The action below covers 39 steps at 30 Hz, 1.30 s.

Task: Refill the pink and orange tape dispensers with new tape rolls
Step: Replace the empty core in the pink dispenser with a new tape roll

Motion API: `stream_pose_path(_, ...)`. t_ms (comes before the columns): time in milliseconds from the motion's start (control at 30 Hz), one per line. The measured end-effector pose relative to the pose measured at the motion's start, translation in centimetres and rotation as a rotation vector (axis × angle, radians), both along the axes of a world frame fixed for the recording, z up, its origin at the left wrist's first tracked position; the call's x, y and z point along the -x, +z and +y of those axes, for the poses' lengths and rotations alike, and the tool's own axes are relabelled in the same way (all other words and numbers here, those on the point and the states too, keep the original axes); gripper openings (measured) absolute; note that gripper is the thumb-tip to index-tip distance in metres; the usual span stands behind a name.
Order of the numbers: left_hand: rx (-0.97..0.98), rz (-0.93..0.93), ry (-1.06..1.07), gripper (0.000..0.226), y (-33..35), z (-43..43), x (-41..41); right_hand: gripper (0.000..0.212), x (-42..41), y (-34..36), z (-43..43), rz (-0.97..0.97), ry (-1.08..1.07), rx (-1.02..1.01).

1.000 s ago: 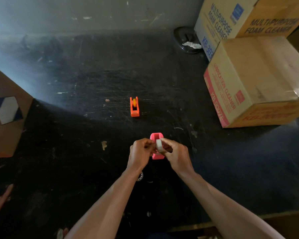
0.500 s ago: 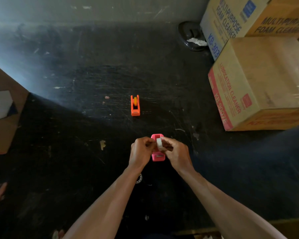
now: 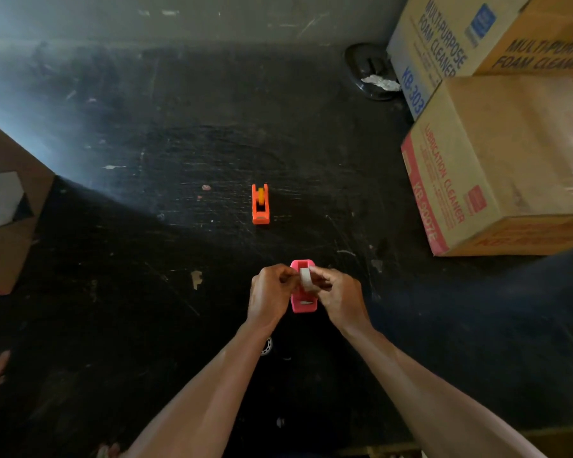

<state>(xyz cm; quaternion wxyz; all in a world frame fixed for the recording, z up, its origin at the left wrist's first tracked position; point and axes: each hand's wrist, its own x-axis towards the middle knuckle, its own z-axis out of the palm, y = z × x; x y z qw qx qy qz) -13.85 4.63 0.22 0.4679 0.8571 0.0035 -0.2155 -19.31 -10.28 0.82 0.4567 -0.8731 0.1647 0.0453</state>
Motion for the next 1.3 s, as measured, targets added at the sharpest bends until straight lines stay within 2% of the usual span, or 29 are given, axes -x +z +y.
stream_pose_path(133,-0.142,-0.112,0.007,0.009,0.3,-0.5,0.5,0.022,0.1,0.1,0.1,-0.018,0.014,0.038)
stream_pose_path(367,-0.161,-0.193,0.026,0.013,-0.5,-0.5,0.4,0.019,0.0,-0.4,0.0,-0.037,0.034,0.063)
stream_pose_path(500,-0.107,-0.265,-0.053,0.018,-1.3,-0.1,0.3,0.028,0.0,-0.7,0.4,-0.077,0.022,0.083)
stream_pose_path(667,-0.023,-0.220,-0.089,0.029,-2.1,0.5,0.0,0.029,0.1,-1.0,0.4,-0.107,0.022,0.081)
stream_pose_path(1100,-0.046,-0.272,-0.159,0.032,-1.9,0.9,0.1,0.020,1.0,-0.8,0.2,-0.140,-0.029,0.011)
stream_pose_path(1300,-0.093,-0.239,-0.190,0.038,-2.0,0.9,-0.1,0.019,2.0,-0.9,0.4,-0.132,-0.012,0.095)
